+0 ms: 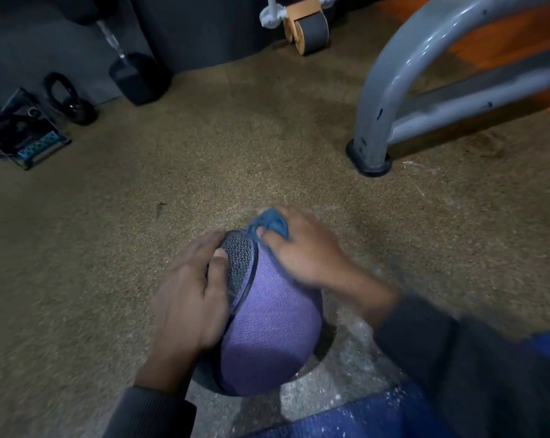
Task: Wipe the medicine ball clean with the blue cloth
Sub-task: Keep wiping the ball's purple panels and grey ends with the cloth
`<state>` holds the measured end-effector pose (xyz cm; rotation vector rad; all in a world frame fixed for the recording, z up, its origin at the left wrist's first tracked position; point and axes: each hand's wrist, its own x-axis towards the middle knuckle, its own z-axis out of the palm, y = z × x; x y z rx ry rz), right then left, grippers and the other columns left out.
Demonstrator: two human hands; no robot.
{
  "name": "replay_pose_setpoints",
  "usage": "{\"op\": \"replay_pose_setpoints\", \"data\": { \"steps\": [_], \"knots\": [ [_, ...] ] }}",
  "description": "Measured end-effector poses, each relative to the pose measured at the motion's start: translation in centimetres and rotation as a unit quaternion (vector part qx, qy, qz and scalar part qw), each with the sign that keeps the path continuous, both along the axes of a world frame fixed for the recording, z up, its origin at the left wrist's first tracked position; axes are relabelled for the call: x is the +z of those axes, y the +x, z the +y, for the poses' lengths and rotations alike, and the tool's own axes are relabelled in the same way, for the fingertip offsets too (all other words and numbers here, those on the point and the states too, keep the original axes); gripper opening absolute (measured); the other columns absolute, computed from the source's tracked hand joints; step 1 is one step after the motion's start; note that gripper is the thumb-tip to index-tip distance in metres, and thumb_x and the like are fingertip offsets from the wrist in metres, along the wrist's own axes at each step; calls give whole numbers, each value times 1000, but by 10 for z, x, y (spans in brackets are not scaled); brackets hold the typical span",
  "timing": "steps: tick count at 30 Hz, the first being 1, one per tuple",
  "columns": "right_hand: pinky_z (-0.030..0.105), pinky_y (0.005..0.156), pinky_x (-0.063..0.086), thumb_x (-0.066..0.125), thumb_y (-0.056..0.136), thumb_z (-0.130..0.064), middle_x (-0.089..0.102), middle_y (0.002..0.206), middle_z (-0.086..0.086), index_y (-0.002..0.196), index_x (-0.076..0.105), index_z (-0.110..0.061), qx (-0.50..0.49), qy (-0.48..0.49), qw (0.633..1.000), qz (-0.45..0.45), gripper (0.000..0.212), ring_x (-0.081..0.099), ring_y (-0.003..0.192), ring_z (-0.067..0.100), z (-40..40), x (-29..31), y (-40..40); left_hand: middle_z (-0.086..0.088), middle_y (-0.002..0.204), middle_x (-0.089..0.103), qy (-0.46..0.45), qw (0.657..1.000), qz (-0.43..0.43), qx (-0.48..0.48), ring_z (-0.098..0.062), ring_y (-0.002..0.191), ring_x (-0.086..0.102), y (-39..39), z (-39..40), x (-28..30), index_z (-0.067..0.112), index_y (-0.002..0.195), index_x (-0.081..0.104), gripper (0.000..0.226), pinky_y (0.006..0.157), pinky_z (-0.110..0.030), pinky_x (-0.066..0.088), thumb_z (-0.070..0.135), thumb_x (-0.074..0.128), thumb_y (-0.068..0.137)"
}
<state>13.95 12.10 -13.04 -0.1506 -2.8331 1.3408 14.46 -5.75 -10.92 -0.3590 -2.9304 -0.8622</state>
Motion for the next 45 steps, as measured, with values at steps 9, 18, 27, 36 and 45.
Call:
{"op": "replay_pose_setpoints", "data": {
  "steps": [9, 18, 27, 36, 45],
  "knots": [
    [33, 83, 44, 48, 93, -42, 64, 105, -3, 100, 62, -26, 25, -33, 999, -32, 23, 58, 103, 24, -2, 8, -13, 13, 137, 59, 27, 998, -35, -37, -2, 125, 49, -12, -8, 1, 30, 131, 62, 55, 102, -13, 28, 51, 36, 87],
    [39, 91, 43, 43, 80, -51, 51, 134, -11, 133, 48, -32, 45, 105, 978, 176, 56, 48, 115, 18, -20, 12, 38, 13, 138, 58, 7, 1000, -22, -16, -9, 127, 50, -13, -5, 0, 32, 130, 62, 52, 95, -15, 29, 45, 33, 89],
    [32, 85, 40, 49, 96, -45, 63, 117, -4, 109, 60, -32, 21, -58, 996, -59, 22, 55, 108, 20, 12, -9, -3, 14, 139, 58, 1, 1000, -11, -20, -10, 129, 49, -8, -3, 0, 34, 131, 62, 50, 103, -22, 31, 48, 35, 91],
    [35, 78, 42, 54, 94, -34, 64, 87, 3, 85, 60, -20, 85, -164, 974, -129, 17, 58, 78, 19, 14, -7, -44, 18, 133, 61, 39, 998, -1, -55, -7, 128, 51, -4, -12, -1, 35, 127, 65, 52, 113, -38, 34, 51, 38, 86],
    [37, 91, 39, 53, 82, -48, 60, 122, -13, 122, 56, -36, 66, 40, 984, 160, 42, 53, 108, 16, -20, 11, 12, 23, 130, 58, 60, 997, -27, -26, 7, 121, 49, -10, -12, -3, 38, 125, 65, 51, 102, -10, 30, 51, 38, 84]
  ]
}}
